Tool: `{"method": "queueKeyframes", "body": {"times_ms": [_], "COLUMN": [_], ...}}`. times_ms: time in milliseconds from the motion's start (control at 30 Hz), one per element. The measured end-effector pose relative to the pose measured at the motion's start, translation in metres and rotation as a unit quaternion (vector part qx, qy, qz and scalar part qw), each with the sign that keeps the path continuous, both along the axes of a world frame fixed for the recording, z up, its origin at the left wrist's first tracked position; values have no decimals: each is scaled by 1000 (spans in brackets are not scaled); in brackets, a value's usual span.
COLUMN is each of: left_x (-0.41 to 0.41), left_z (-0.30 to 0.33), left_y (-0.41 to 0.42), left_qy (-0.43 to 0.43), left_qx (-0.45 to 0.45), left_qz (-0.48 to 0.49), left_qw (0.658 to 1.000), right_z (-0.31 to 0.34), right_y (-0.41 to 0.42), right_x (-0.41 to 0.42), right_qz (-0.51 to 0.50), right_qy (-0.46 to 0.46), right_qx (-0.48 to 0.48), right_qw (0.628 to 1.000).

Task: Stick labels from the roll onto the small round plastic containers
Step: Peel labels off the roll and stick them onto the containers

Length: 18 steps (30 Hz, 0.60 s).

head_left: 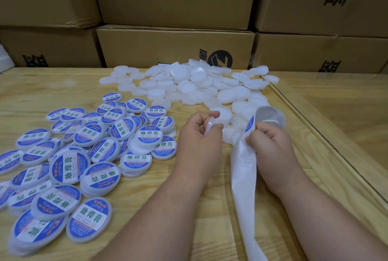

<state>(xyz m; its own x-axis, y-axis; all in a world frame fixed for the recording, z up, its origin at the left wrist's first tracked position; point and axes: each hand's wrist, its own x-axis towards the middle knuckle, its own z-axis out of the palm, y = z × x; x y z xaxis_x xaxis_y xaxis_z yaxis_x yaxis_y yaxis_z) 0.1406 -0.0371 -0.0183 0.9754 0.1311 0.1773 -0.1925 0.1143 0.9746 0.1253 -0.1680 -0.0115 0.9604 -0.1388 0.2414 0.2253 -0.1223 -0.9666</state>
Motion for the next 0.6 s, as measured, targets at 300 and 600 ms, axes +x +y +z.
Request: {"method": "queueKeyframes", "body": {"times_ms": [300, 600], "left_x": [-6, -2], "left_z": [2, -1], "left_y": [-6, -4], "left_qy": [-72, -71], "left_qx": [62, 75], "left_qz": [-99, -44], "left_qw": [991, 994], "right_z": [-4, -2], "right_y": [-1, 1], "right_x": [2, 1], "right_qz": [16, 24], "right_qy": [-5, 11], "right_qx": [-2, 6], "right_qw": [1000, 1000]}}
